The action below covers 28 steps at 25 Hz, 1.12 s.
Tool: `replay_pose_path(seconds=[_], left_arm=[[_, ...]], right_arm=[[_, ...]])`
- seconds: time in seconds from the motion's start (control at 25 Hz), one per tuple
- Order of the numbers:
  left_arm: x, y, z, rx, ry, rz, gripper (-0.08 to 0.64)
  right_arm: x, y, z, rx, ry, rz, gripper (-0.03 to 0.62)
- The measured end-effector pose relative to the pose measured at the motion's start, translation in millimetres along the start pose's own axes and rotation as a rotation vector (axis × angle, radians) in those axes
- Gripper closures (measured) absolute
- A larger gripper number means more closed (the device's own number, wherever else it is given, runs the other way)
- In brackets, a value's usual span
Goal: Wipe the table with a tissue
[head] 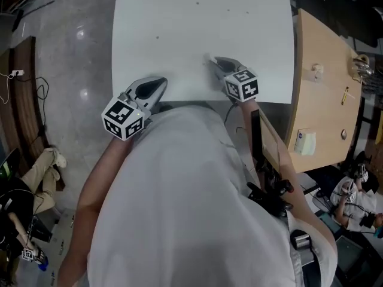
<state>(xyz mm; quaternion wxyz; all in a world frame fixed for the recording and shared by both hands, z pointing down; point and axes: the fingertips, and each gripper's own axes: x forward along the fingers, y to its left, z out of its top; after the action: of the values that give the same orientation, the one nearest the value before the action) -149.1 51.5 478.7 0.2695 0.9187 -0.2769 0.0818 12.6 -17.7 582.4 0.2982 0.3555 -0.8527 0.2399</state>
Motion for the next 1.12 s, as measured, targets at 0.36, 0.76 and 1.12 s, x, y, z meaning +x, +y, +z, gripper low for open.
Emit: replay_pose_path(seconds=[0.36,0.76,1.12], left_arm=[[-29.8,4.8,-10.0,-0.062,-0.039,0.148,0.554],[-28.7,-23.8,-18.7,-0.066,-0.031,0.17,0.554],[-32.7,-47.3,-29.4,-0.058,-0.044,0.208,0.554]], right_arm=[[29.6,4.7,-4.3,-0.173,0.092,0.028,0.537],[26.1,32.4,-15.8,-0.237,0.111,0.103,0.537],[12.0,81.7,-42.8,-0.291,0.117,0.189,0.537]])
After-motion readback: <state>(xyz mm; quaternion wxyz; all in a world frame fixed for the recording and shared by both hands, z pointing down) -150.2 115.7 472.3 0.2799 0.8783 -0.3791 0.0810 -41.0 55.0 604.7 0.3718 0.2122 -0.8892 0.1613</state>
